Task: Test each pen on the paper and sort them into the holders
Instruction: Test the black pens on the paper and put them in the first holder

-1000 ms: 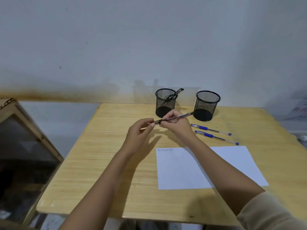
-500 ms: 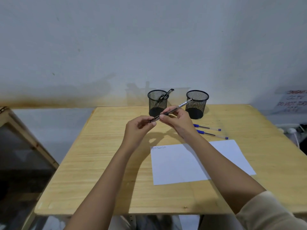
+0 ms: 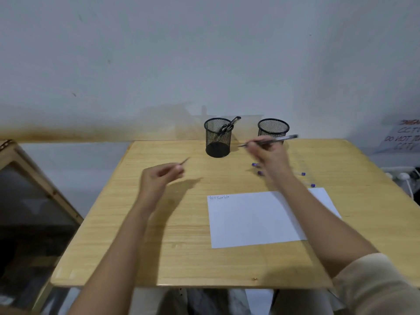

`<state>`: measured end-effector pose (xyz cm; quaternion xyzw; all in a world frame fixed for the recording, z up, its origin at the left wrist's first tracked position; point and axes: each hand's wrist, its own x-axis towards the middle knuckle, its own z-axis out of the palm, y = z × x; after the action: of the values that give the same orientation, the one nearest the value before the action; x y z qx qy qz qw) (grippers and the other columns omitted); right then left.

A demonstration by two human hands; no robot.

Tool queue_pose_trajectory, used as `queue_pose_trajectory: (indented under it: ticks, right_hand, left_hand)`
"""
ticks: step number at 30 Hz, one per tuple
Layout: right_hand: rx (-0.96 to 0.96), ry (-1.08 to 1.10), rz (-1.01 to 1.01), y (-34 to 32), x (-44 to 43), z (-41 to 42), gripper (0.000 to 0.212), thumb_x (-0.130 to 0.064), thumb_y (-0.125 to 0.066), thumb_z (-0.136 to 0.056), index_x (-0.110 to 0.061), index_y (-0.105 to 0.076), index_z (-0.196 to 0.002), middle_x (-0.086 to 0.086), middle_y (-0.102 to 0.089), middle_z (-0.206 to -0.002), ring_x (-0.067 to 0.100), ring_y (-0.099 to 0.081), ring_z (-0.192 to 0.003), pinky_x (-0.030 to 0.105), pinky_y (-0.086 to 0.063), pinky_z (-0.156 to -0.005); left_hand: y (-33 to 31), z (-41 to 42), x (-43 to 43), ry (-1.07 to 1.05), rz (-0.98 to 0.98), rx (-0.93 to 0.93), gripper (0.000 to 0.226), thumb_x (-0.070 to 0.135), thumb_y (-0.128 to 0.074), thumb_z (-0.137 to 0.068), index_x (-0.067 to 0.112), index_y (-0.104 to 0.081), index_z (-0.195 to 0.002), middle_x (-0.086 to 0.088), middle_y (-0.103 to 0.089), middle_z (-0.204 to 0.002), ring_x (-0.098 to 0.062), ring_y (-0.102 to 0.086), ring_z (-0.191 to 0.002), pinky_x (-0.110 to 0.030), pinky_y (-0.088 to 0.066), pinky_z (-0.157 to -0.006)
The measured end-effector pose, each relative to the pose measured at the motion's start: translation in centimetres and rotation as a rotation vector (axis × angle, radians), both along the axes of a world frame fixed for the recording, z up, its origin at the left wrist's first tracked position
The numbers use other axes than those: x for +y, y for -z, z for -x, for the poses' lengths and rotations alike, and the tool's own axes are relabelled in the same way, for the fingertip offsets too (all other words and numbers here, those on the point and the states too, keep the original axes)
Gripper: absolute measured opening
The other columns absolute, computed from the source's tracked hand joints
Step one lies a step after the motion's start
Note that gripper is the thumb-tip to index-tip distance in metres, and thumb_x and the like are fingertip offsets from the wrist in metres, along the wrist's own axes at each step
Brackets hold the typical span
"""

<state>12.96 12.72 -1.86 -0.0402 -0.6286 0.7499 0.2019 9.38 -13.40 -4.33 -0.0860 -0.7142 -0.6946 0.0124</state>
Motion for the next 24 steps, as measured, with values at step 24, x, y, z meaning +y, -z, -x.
queue_pose_trajectory:
  ticks: [24]
  right_hand:
    - [-0.250, 0.011, -0.016, 3.7, -3.5, -1.8, 0.014, 0.000, -0.074, -0.073, -0.002, -0.060, -0.076, 0.014, -0.063, -0.069, 0.015, -0.060, -0.053, 0.021, -0.048, -0.050]
  left_hand:
    - [2.2, -2.0, 4.2, -0.032, 0.541, 0.213, 0.028, 0.028, -0.056, -0.092, 0.010, -0.064, -0.111, -0.004, -0.059, -0.117, -0.012, -0.053, -0.099, -0.025, -0.040, -0.083]
